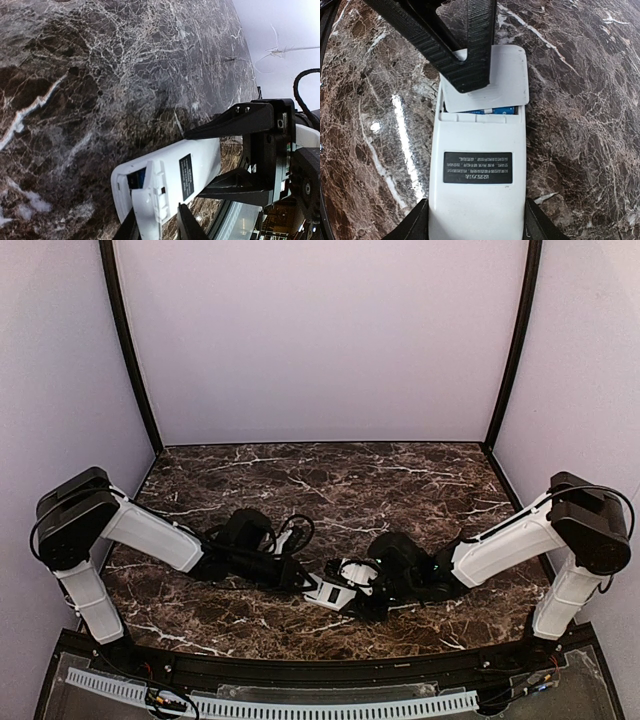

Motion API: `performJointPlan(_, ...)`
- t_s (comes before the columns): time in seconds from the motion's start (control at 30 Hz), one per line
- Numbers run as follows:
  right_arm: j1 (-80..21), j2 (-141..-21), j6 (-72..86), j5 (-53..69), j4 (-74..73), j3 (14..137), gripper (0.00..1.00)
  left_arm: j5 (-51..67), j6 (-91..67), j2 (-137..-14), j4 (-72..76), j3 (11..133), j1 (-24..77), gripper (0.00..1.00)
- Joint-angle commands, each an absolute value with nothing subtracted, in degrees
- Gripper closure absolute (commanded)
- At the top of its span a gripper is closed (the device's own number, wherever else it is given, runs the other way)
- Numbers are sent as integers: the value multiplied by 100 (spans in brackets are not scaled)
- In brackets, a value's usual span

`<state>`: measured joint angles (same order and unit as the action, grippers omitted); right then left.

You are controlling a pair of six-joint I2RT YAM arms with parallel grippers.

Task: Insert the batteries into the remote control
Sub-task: Place the battery cover on the remote control without the battery cover.

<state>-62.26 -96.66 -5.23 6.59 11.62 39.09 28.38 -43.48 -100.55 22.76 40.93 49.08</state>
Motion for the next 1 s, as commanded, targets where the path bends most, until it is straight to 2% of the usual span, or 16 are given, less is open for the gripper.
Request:
performJointPlan(0.0,-6289,-9680,-527,716,1309,3836,95,2623,-4127,-9841,1595,4172,4912,74)
performJointPlan(0.97,-6293,-9667,-554,709,1393,3745,97,2754,-3567,-10153,913,4646,4900,75)
